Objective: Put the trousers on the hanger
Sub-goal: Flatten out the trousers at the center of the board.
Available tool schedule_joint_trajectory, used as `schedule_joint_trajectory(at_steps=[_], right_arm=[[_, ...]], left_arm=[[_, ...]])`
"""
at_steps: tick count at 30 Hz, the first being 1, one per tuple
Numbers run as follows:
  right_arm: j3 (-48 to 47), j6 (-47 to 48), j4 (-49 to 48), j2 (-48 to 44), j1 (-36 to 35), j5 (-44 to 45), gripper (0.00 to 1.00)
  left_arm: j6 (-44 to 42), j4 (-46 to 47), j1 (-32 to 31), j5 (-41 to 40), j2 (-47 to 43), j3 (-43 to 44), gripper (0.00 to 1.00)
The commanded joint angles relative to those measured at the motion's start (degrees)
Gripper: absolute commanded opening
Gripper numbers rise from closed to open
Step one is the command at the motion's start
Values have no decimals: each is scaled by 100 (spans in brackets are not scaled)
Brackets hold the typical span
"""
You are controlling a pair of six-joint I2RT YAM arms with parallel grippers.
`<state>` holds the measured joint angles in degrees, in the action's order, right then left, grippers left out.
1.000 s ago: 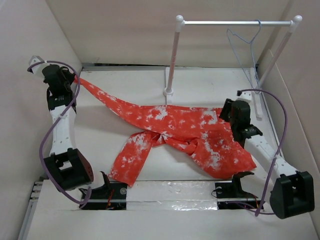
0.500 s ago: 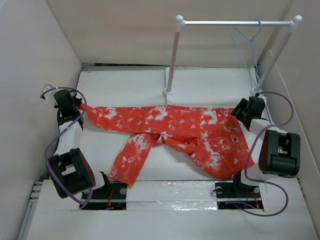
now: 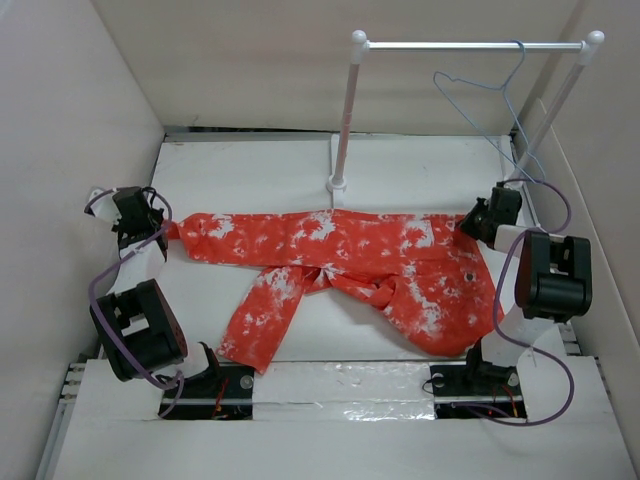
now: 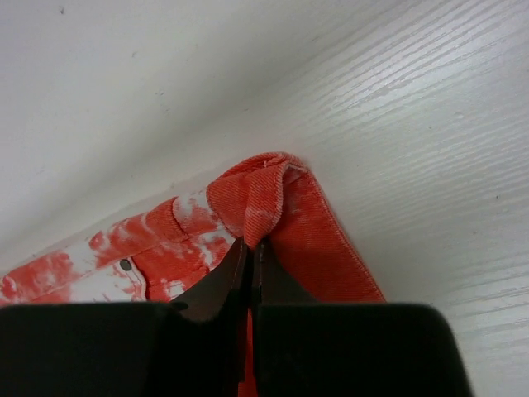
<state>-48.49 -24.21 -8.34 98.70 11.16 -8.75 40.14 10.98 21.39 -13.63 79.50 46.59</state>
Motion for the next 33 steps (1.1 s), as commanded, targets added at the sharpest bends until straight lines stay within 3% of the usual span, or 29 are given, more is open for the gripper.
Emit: schedule_joint_trajectory(at_steps=[1,5,9,13,20,25,28,31,32,33], right_arm=[[137,-206,-615,-297,105,-127,0],[454,-725,-1204,-1053,307,5,0],[25,-998,-916,-1572,308,723,0],[-722,-771,119,-1582,387,1472,0],[-784,-849,-151,-1204,580,1543,0],[-1154,-822,227,-1037,651,1631,0],[-1207,-849,149,-1080,651,1631,0],[-1347,-779,349,-1124,651,1710,3],[-1365,-761,377,-1133,651,1693,7],[-1400,-770,394,-1133,599,1623,14]], left_arm=[[-24,448,15,499,-181,-45,0],[-94,860,15,949,-216,-44,0],[-24,1203,15,1423,-242,17,0],[90,1336,15,1960,-251,377,0],[-287,1205,15,1891,-58,773,0],[-306,477,15,1627,793,878,3],[-147,220,15,1636,1224,887,10],[-112,430,15,1583,1243,641,35],[-103,448,15,1583,1225,615,49],[-85,440,15,1591,1164,632,53]])
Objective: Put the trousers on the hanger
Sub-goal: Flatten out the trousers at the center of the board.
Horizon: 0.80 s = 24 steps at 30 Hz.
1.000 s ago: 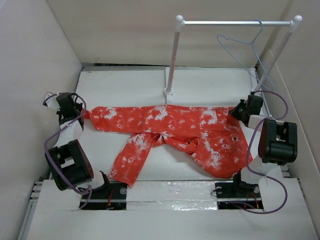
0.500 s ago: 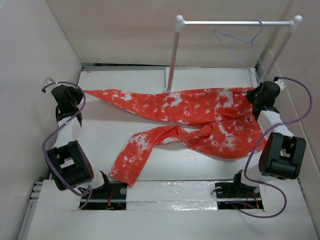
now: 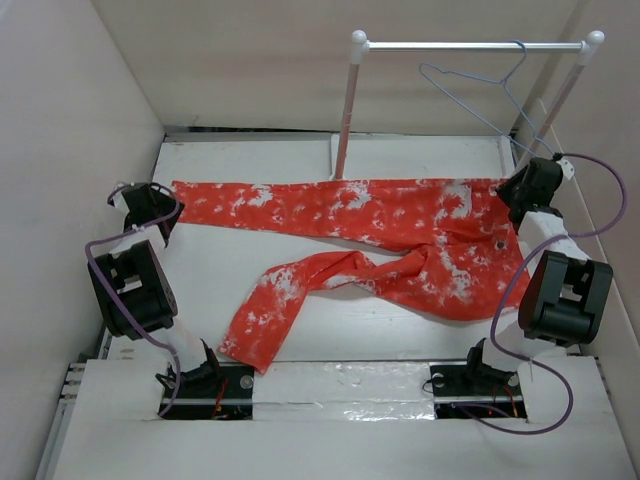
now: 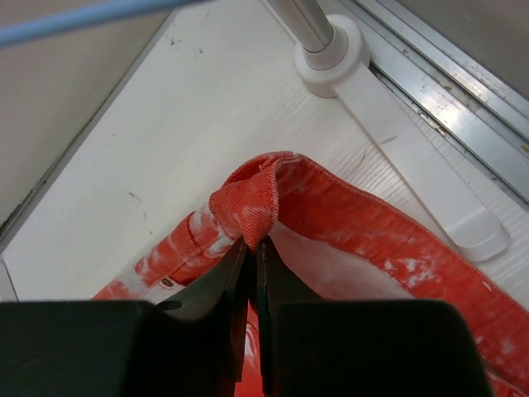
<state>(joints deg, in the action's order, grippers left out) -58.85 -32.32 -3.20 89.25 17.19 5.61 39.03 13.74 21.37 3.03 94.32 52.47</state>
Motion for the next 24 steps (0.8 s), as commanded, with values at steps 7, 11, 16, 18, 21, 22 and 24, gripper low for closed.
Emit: schedule_joint_trajectory(at_steps=[7,11,16,18,21,22,24], right_arm=[[-262,208,383,-662,-1155,845,73],[748,94,-153,-1497,-1954,907,66],[2323,172,-1644,-2640,-3570,530,7],[2710,286,-1954,-2711,-4756,459,0],[2451,787,-2018,-2265,-6470,668,0],[2318,1119,-1948,-1846,-6865,670,0],[1984,1358,-1790,-1395,-7900,809,0]], left_arm=[[-70,402,-324,6,-1204,141,59],[17,542,-843,93,-1644,1,28],[342,525,-1389,276,-2382,-324,0],[552,525,-1520,583,-2698,-465,0],[624,507,-1792,980,-3471,-466,0],[432,472,-1863,920,-3882,-448,0],[168,349,-1987,823,-4236,-369,0]])
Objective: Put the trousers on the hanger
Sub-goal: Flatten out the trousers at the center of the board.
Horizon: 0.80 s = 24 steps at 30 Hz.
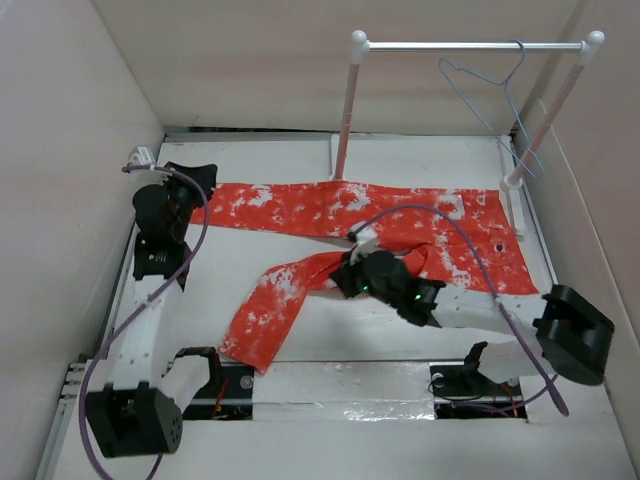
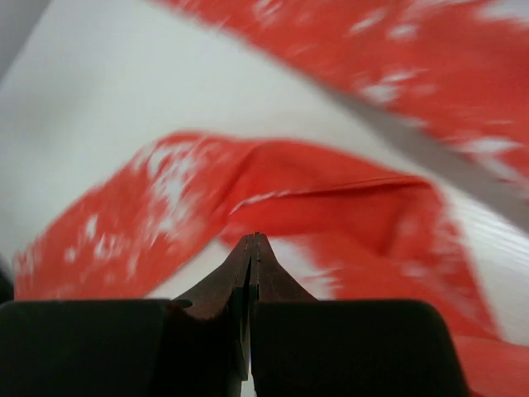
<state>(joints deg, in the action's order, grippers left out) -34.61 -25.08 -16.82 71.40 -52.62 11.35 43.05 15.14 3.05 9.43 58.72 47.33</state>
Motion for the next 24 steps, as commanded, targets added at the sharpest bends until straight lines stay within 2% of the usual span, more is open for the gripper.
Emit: schedule_joint_trajectory(at_steps=[1,3,4,6,7,10,15,24], right_arm=[[-789,914,-297,619,-1186,244,2],[-1169,1127,-182,1278,-1879,401,12],[-1562,1267,-86,1715,-2066,472,26],[-1969,1444,38,2131,-2339,569,42],[-2153,1593,143,2324,-2541,604,53],[-2839,1883,467,3072,-2814,552,65],[-3421,2182,1023,3776,-3236,745,67],[-2700,2368,627,3600,-3483,394,68]], left_arm=[[-366,166,-225,112,-947,162,0],[-683,112,-226,42,-1282,110,3],[-771,191,-226,-37,-1380,-30,7],[-824,157,-226,-213,-1521,-101,9],[-859,113,-226,-327,-1565,-93,10],[-1009,51,-226,-302,-1557,-49,11],[-921,121,-156,-135,-1504,-92,13],[-640,244,-24,270,-1188,-128,13]])
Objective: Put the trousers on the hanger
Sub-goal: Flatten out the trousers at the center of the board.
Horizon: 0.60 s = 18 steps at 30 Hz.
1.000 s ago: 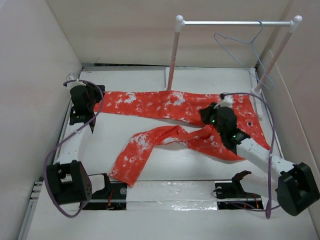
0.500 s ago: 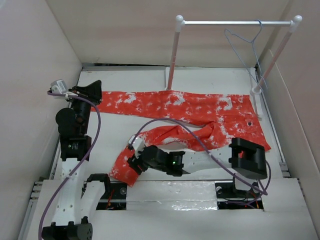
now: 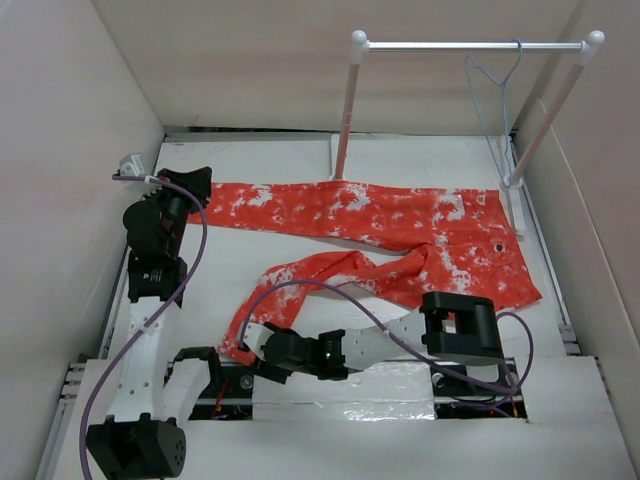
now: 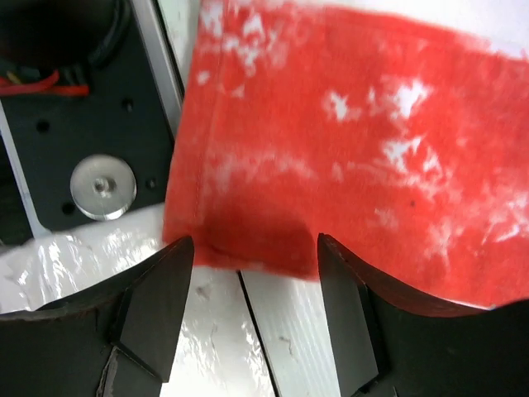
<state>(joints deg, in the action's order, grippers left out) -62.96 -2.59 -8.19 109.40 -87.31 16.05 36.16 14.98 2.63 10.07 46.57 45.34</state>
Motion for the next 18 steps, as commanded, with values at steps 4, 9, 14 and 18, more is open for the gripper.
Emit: schedule_joint_trajectory(at_steps=[4,9,14,18], right_arm=[[-14,57,-218,124,-14,-173,65],[-461,48,-411,371,169,258,39],[-902,-197,-1139,590,951,-128,0],[-1542,-558,-1343,731,1750,-602,0]], left_arm=[[49,268,18,180,28,54,14],[66,295,18,180,19,36,14],[31,268,18,119,-16,36,14],[5,233,18,40,-34,36,14]])
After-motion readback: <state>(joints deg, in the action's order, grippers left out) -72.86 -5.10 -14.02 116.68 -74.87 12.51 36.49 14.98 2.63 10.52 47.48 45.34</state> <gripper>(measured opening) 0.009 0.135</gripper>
